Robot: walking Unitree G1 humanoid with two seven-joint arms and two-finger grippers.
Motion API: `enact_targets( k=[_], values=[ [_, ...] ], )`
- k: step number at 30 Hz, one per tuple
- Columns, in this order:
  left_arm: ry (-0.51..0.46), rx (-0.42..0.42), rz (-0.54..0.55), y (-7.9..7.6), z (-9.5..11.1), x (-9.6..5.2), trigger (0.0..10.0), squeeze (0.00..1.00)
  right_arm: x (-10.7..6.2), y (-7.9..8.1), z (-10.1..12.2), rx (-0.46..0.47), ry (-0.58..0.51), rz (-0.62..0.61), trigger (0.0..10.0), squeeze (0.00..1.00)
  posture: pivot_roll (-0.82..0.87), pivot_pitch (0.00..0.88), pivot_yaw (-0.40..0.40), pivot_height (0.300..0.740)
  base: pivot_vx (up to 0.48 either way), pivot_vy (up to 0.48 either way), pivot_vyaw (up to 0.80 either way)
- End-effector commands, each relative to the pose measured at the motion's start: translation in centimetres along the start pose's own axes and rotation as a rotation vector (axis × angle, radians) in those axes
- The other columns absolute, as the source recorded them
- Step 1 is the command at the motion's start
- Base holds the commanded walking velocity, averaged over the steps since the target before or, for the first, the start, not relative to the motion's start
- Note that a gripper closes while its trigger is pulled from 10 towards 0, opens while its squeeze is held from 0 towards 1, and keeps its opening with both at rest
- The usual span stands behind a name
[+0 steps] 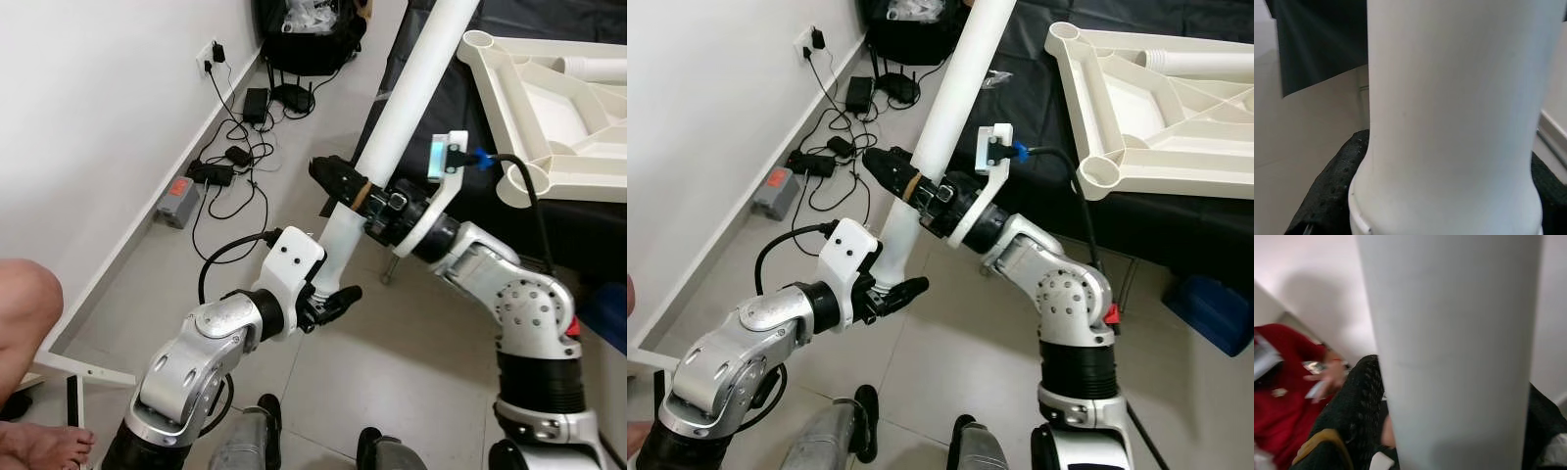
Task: Building children table
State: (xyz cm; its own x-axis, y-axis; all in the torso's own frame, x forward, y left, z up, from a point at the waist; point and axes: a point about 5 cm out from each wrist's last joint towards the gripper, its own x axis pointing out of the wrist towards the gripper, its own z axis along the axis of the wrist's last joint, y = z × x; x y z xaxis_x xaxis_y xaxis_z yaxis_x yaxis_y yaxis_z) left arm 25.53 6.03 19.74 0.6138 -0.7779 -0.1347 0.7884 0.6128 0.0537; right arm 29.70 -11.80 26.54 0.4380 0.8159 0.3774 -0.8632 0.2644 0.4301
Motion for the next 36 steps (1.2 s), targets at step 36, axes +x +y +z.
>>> enact_targets(
  k=[36],
  values=[
    [0.033, -0.143, -0.232, -4.3, -0.6, -1.6, 10.0, 0.00, -1.3, 0.6, -1.6, -0.040, 0.324, 0.460, 10.0, 0.00, 0.17, 0.257, 0.002, 0.740, 0.000, 0.000, 0.00]
  ],
)
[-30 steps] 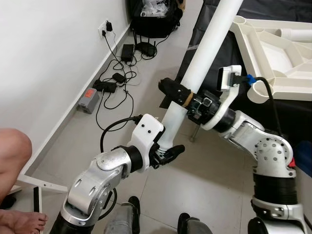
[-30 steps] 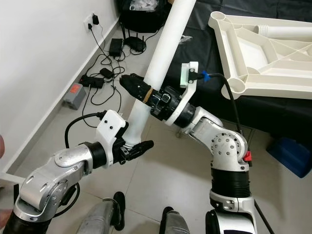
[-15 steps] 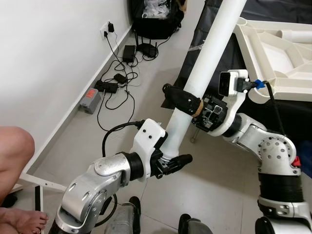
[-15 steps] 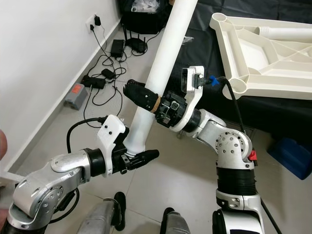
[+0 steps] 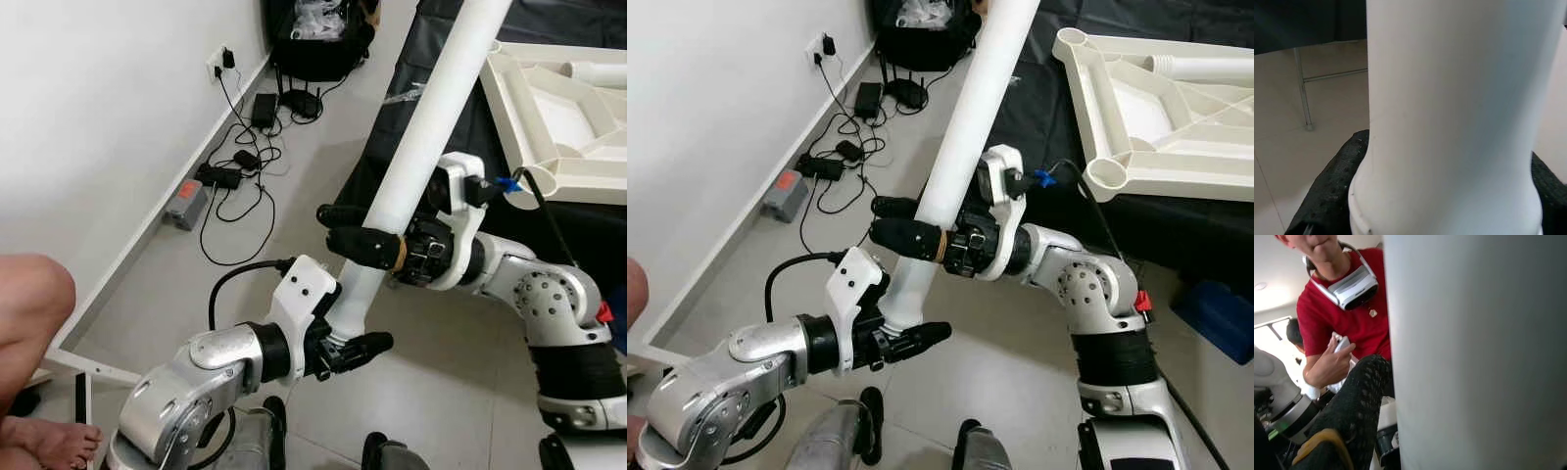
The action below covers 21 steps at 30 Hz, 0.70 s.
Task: Building children table
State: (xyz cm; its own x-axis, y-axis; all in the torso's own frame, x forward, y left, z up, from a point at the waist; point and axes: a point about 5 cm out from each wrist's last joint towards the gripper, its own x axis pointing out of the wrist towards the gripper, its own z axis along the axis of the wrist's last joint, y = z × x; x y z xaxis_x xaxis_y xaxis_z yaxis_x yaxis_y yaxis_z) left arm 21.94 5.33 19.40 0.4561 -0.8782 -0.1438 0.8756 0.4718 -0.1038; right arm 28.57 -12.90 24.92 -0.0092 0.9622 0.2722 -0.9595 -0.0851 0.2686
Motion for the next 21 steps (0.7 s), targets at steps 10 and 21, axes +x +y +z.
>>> enact_targets(
  k=[10, 21],
  values=[
    [0.031, -0.014, -0.047, -1.15, -0.48, 0.11, 10.0, 0.00, 1.18, -0.10, 0.15, -0.044, 0.066, 0.090, 10.0, 0.00, 0.17, 0.261, 0.001, 0.740, 0.000, 0.000, 0.00],
    [0.034, -0.018, -0.052, -1.37, -0.58, 0.14, 10.0, 0.00, 1.29, -0.08, 0.34, -0.020, 0.036, 0.137, 0.0, 0.00, 0.17, 0.265, -0.001, 0.740, 0.000, 0.000, 0.00]
  ],
)
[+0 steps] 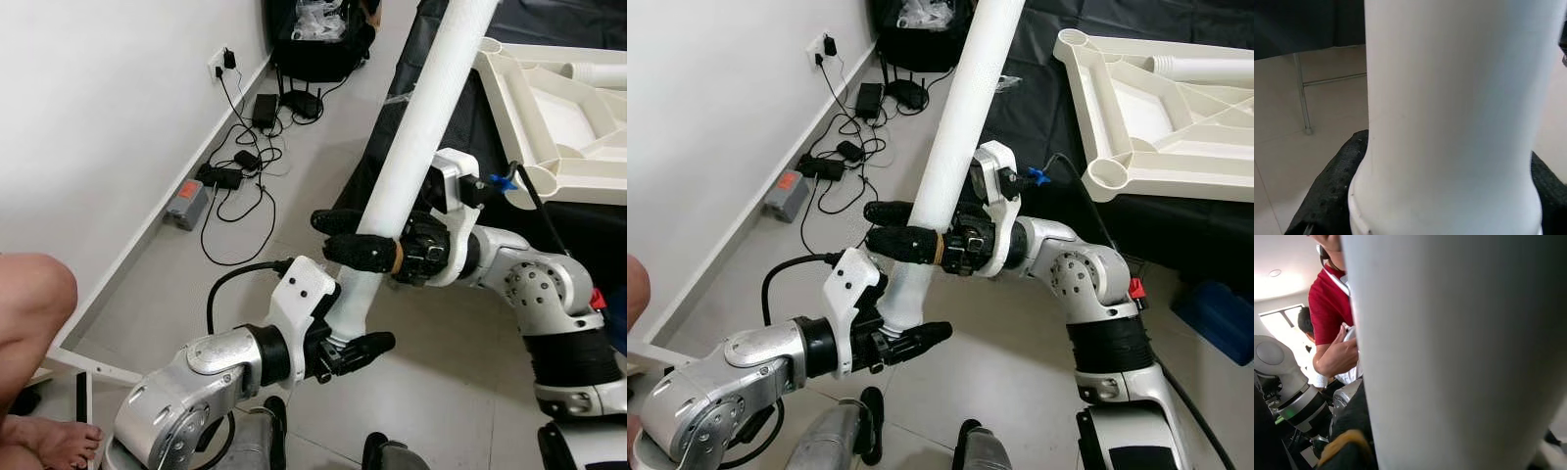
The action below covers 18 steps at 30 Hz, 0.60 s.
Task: Building children table
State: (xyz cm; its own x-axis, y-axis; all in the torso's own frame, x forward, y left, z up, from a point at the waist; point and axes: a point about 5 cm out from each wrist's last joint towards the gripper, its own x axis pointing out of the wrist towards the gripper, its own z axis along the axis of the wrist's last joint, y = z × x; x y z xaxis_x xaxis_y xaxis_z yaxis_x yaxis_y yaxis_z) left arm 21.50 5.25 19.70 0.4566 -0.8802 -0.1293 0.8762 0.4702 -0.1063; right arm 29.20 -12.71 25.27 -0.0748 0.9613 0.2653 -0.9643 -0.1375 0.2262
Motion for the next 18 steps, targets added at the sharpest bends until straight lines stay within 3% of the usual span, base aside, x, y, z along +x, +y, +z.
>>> enact_targets(
  k=[1, 13, 14, 18],
  values=[
    [0.047, -0.018, -0.049, -0.92, -0.80, 0.31, 10.0, 0.00, 1.04, 0.37, -0.07, 0.008, 0.010, 0.078, 0.0, 0.00, 0.17, 0.265, -0.001, 0.740, 0.000, 0.000, 0.00],
    [0.090, -0.028, -0.022, -0.51, -1.27, 0.32, 10.0, 0.00, 1.03, 0.57, -0.33, 0.032, 0.016, 0.100, 0.0, 0.00, 0.17, 0.271, -0.001, 0.740, 0.000, 0.000, 0.00],
    [0.083, -0.039, -0.017, -0.47, -1.27, 0.32, 10.0, 1.00, 1.06, 0.64, -0.34, 0.033, 0.016, 0.102, 0.0, 0.00, 0.17, 0.271, -0.001, 0.740, 0.000, 0.000, 0.00],
    [0.056, -0.054, -0.028, -0.54, -0.97, 0.27, 10.0, 1.00, 1.10, 0.72, -0.29, 0.037, 0.012, 0.107, 0.0, 0.00, 0.17, 0.271, -0.002, 0.740, 0.000, 0.000, 0.00]
  ],
)
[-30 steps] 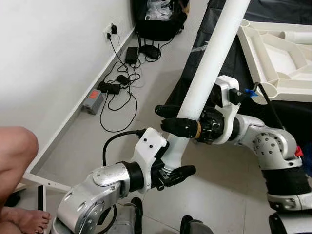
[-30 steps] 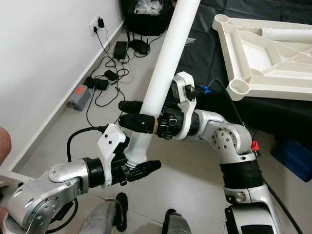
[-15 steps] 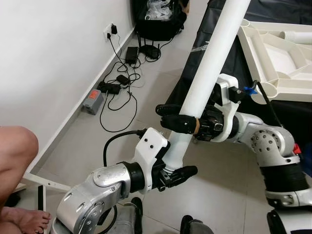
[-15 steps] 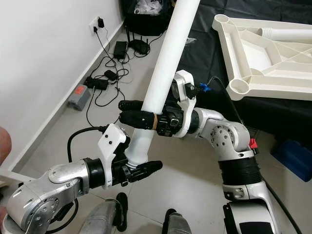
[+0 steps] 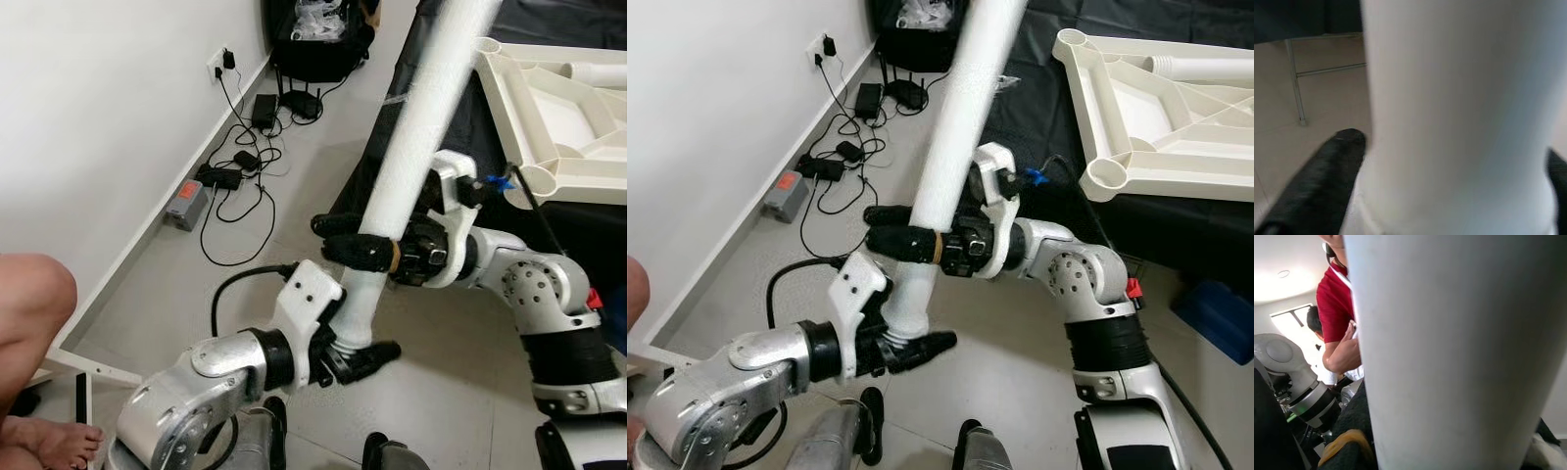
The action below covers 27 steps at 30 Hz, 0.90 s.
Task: Building children table
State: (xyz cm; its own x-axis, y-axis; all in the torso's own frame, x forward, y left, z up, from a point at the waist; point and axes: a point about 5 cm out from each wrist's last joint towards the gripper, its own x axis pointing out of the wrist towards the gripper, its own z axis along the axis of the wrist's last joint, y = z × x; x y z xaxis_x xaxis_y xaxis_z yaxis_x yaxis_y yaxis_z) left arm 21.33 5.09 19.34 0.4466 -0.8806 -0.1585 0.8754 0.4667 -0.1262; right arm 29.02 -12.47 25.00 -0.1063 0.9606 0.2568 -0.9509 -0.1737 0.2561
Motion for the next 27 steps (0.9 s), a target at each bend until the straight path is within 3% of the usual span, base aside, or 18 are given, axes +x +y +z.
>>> enact_targets(
  k=[1, 7, 8, 11, 15, 27],
  values=[
    [0.020, -0.018, 0.006, -0.1, -0.5, 0.2, 10.0, 1.00, 0.9, 0.6, 0.1, -0.003, -0.005, 0.080, 0.0, 0.00, 0.17, 0.271, -0.002, 0.740, 0.000, 0.000, 0.00],
    [0.023, 0.007, 0.065, 0.6, -0.4, 0.3, 10.0, 1.00, 1.0, 0.7, 0.2, -0.004, -0.011, 0.080, 0.0, 0.00, 0.17, 0.271, -0.002, 0.740, 0.000, 0.000, 0.00],
    [0.027, 0.014, 0.084, 1.0, -0.3, 0.3, 10.0, 0.00, 0.9, 0.6, 0.2, -0.009, -0.014, 0.069, 0.0, 0.00, 0.17, 0.273, 0.001, 0.740, 0.000, 0.000, 0.00],
    [0.030, 0.015, 0.097, 1.2, -0.2, 0.3, 10.0, 0.00, 0.6, -0.1, 0.4, -0.023, -0.025, 0.001, 0.0, 0.00, 0.17, 0.272, -0.002, 0.740, 0.000, 0.000, 0.00],
    [0.021, 0.018, 0.110, 1.3, -0.2, 0.3, 10.0, 0.00, -0.4, -2.4, 1.3, -0.076, -0.077, -0.206, 0.0, 0.00, 0.17, 0.270, -0.002, 0.740, 0.000, 0.000, 0.00],
    [0.023, 0.018, 0.066, 0.5, -0.4, 0.4, 10.0, 0.00, -0.8, -4.0, 3.0, -0.137, -0.169, -0.368, 0.0, 0.00, 0.16, 0.257, -0.006, 0.740, 0.000, 0.000, 0.00]
  ],
)
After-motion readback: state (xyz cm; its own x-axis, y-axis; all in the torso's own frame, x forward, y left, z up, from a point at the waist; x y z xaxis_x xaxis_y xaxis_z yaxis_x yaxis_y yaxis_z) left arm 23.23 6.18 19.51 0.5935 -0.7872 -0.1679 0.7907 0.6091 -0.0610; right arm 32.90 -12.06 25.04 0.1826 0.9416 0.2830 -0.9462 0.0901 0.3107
